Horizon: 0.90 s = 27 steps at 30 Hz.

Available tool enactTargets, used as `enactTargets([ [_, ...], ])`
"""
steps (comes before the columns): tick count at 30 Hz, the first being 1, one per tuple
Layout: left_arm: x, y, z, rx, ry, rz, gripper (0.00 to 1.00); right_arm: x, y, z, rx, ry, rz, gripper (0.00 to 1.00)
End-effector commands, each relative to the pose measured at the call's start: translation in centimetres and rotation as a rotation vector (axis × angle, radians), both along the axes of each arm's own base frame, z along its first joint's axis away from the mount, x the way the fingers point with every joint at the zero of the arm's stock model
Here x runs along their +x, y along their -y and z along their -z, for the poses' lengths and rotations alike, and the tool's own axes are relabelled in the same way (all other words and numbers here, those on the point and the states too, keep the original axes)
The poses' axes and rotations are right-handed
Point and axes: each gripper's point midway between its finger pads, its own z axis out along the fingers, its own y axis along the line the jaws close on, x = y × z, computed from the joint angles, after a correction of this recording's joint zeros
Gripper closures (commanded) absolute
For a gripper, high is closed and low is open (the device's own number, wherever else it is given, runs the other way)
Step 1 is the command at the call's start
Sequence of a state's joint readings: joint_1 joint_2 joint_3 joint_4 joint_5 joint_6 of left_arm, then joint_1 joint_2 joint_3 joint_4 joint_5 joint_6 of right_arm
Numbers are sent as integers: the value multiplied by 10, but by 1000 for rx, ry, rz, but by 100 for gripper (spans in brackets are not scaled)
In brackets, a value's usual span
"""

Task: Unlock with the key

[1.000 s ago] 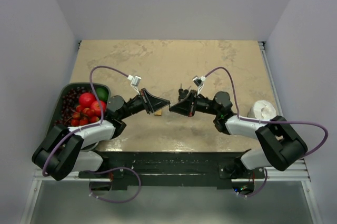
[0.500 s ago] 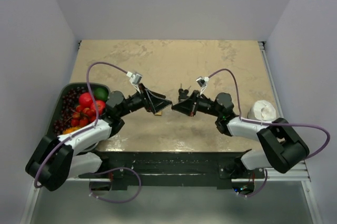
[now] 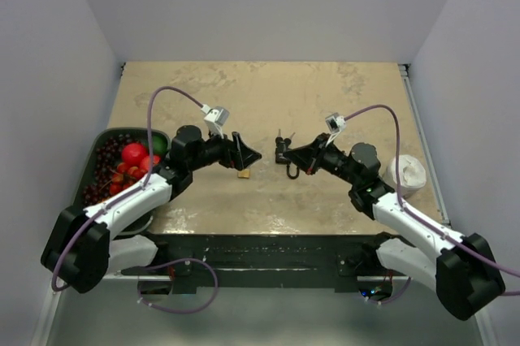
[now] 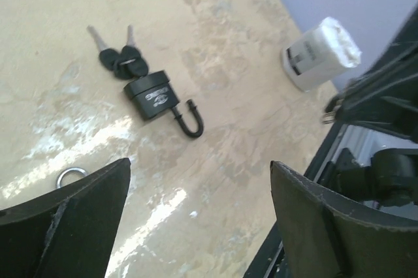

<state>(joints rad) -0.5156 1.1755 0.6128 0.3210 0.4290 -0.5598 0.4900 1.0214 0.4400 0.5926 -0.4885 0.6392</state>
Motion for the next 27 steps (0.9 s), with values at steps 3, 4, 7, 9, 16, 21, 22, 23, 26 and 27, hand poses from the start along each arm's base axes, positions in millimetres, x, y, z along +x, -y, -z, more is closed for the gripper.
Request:
enactTargets([
  [3,19,-7,16,180,-18,-57,12,6,20,-5,-112,57,104,100],
  [4,26,-1,17,247,-6,-99,12,5,22,-6,-121,63,108,100],
  [7,22,-1,53,534,-24,-146,12,5,26,-6,-134,67,122,100],
  [9,19,-5,71,636,-64,-147,12,4,26,-8,-138,75,122,100],
  [16,34,-11,107,744,-167,-230,11,-2,31,-11,-146,101,125,100],
  [21,43,-9,126,737,-254,-279,11,-4,33,-3,-135,90,133,100],
  [22,44,-10,134,753,-285,-279,12,-4,32,-2,-131,88,132,100],
  [23,44,-9,137,750,-302,-286,12,-4,31,-1,-131,86,126,100],
  [26,44,-7,148,739,-328,-285,16,-5,28,1,-129,81,111,100],
  [27,43,-6,153,740,-342,-282,18,-5,28,2,-128,81,108,100],
])
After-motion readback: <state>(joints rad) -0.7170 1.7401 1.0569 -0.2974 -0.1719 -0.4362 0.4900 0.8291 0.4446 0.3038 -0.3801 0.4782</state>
